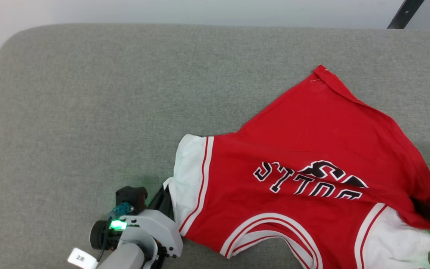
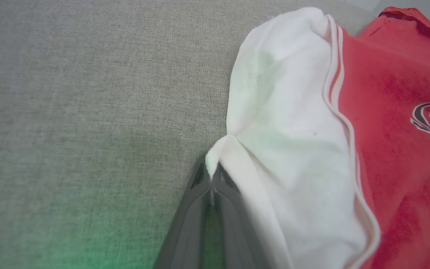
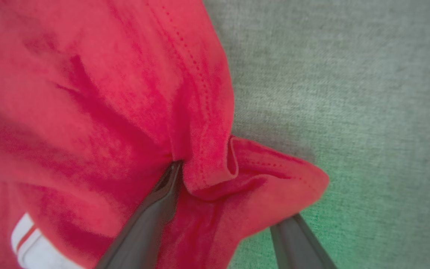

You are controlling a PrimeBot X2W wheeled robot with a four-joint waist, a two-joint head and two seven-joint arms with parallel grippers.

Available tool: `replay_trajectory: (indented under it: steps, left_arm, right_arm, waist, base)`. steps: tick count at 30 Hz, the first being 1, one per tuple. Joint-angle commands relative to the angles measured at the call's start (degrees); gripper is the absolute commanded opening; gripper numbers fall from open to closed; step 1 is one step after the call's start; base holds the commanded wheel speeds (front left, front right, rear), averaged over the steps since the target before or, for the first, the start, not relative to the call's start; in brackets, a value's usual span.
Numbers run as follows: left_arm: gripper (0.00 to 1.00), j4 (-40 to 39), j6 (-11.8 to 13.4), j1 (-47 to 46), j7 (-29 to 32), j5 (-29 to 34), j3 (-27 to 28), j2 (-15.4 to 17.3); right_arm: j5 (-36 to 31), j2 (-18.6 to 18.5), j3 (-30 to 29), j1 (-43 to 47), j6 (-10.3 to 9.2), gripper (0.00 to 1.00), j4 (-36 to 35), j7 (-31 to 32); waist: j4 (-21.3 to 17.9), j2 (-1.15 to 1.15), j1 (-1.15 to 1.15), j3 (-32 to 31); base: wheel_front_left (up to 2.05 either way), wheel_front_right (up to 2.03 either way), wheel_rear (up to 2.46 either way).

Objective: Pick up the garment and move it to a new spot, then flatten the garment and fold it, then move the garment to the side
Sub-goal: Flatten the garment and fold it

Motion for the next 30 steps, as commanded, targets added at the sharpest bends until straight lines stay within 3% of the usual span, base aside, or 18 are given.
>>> replay_trajectory:
  steps: [1,9,15,22,26,30]
  left_arm:
    - [0.0,1.12,0.38,1.69,1.41,-0.48,-0.62,0.02]
    - [0.0,-0.24,1.05,3.79,1.07,-1.12,-0.14,1.07]
    - [0.0,-1.39,1.45,4.74,0.95,-1.47,-0.19,1.51]
    - [0.0,-2.43,1.76,4.46,1.04,-1.43,-0.37,1.64]
    - [0.0,-2.52,1.47,3.73,1.25,-1.11,-1.0,1.05]
    - [0.0,-2.23,1.0,2.68,1.41,-0.77,-1.75,0.19]
  right_arm:
    - [-0.91,0.33,0.41,0.92,-0.47,1.0,1.29,-0.3]
    - [-3.44,-0.27,-4.21,6.48,-0.28,1.0,-9.92,-8.95]
    - [-8.23,2.71,-10.0,14.58,-0.27,1.0,-20.2,-16.82]
    - [-16.7,4.66,-10.15,15.36,-0.27,1.0,-31.98,-33.15]
    - [-18.63,4.08,-6.67,10.4,-0.27,1.0,-31.13,-37.94]
    - [-17.37,1.92,-1.09,1.91,-0.28,1.0,-25.21,-36.1]
  waist:
    - [-0.48,0.0,0.0,-0.6]
    - [-2.13,0.0,0.0,-2.61]
    - [-2.57,0.0,0.0,-3.25]
    - [-2.4,0.0,0.0,-2.74]
    - [-1.24,0.0,0.0,-2.29]
    - [0.54,0.0,0.0,-1.58]
  base:
    - [0.0,0.0,0.0]
    - [0.0,0.0,0.0]
    - [0.0,0.0,0.0]
    - [0.0,0.0,0.0]
    - [0.0,0.0,0.0]
    - [0.0,0.0,0.0]
